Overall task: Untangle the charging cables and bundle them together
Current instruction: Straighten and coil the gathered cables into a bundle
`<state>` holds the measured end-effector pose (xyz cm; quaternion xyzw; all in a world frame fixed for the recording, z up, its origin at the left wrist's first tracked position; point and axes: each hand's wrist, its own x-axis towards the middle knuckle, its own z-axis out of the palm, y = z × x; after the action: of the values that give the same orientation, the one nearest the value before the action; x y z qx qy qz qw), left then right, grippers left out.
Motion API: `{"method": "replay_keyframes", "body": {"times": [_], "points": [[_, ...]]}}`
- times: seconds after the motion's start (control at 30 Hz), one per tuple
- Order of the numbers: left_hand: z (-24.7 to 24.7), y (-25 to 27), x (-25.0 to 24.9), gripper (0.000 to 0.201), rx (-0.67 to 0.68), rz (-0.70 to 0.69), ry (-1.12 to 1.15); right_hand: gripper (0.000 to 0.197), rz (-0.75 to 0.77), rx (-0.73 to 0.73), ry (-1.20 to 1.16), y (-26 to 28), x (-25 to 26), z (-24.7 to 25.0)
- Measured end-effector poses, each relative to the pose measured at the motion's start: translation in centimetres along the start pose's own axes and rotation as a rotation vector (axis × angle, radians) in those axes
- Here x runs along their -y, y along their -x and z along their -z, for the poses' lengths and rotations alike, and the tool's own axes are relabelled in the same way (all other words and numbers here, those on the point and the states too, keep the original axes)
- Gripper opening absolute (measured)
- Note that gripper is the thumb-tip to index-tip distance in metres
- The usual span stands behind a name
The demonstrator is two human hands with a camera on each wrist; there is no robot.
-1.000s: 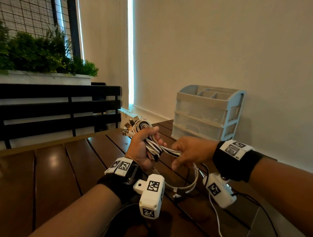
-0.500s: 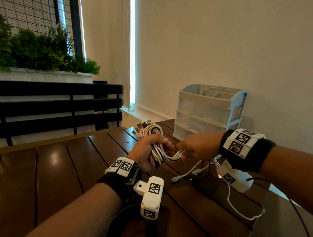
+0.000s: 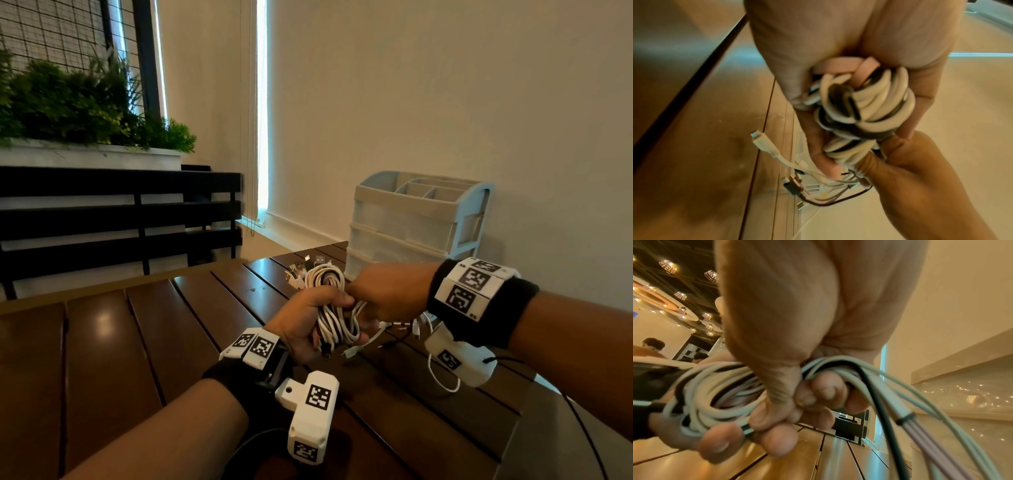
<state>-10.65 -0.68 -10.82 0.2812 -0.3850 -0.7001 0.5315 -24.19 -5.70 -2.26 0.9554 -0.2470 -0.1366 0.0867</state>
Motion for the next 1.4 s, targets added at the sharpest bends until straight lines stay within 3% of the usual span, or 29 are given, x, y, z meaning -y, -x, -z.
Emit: {"method": "replay_keyframes", "body": {"times": [0.3,0.47,0.6,0.73,0.87,0.97,1.07,1.13,1.4], "points": [[-0.3,0.1,0.5,0.039,0.015,-0.018,-0.024,0.034,-0.056,-0.198,-0.127,0.8,0.1,0.5],[-0.8,0.1,0.7,0.034,0.041,-0.044,-0.107,0.021,-0.068,-0.319,-0.067,0.8,0.3,0.9],[-1.0,0.2,0.6,0.033,0.043,-0.065,-0.130,0.026,-0.042,-0.254,-0.168,0.7,-0.3,1.1],[-1.0,0.4,0.3,0.020,-0.005,-0.090,-0.161,0.034,-0.018,-0.126,-0.446,1.0,-1.9,1.5],[-1.0,0.5,0.3,0.011,-0.055,-0.045,-0.187,0.028,0.014,-0.078,-0.672,1.4,-2.8,1.2],[-0.9,0.6,0.3,0.009,-0.042,-0.027,-0.163,0.018,0.016,-0.129,-0.562,1.4,-2.5,1.0],[-0.7,0.8,0.2,0.013,0.000,0.012,-0.093,0.015,0.021,-0.274,-0.320,1.4,-1.8,0.7],[-0.7,0.8,0.2,0.017,0.033,0.018,-0.055,0.013,0.026,-0.347,-0.287,1.6,-1.4,0.6],[-1.2,0.9,0.5,0.025,0.096,0.051,-0.081,0.013,0.053,-0.342,-0.208,2.0,-1.5,-0.2]]}}
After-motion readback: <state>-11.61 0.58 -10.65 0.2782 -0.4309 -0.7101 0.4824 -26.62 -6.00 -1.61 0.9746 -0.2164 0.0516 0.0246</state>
